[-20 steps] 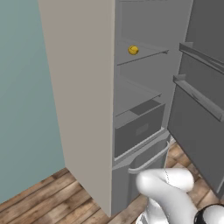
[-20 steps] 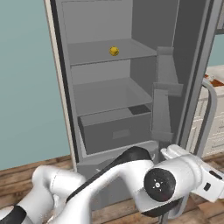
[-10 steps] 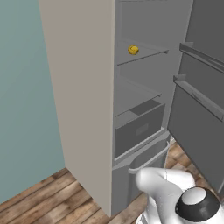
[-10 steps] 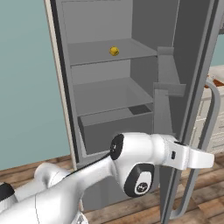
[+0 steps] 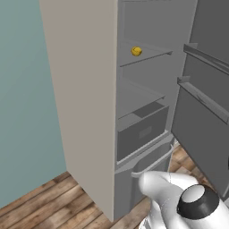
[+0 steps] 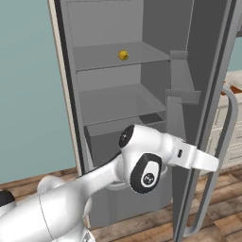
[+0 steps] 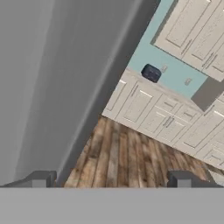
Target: Retrieve a lemon from the fridge and place it on the cutting board with the fish.
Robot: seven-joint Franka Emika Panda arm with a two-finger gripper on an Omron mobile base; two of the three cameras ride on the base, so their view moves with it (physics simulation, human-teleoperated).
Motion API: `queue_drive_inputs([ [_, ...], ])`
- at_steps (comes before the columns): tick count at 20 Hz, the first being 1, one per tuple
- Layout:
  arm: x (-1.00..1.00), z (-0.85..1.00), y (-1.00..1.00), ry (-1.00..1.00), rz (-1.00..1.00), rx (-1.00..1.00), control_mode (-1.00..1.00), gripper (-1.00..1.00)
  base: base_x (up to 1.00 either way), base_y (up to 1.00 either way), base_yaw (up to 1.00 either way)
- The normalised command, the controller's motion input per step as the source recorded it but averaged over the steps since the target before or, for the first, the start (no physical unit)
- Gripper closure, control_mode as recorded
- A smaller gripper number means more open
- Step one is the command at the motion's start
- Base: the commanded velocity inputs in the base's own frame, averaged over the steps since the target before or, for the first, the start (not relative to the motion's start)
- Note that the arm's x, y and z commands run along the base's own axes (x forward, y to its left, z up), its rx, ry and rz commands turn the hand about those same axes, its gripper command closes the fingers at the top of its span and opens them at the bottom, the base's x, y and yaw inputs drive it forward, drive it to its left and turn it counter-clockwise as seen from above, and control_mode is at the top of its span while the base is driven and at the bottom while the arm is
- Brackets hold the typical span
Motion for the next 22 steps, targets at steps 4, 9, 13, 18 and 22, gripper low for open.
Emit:
queue_drive_inputs([
  [4, -0.04, 0.54, 0.22, 0.00, 0.00, 0.25, -1.00, -1.00, 0.00, 0.00, 0.00],
  [9, 0.00, 0.50, 0.22, -0.02, 0.02, 0.25, -1.00, -1.00, 0.00, 0.00, 0.00],
  [13, 0.04, 0.27, 0.31, -0.07, 0.09, 0.27, -1.00, -1.00, 0.00, 0.00, 0.00],
  [18, 0.29, 0.00, 0.13, -0.09, 0.05, 0.01, -1.00, -1.00, 0.00, 0.00, 0.00],
  [22, 0.19, 0.00, 0.00, -0.04, 0.00, -0.02, -1.00, -1.00, 0.00, 0.00, 0.00],
])
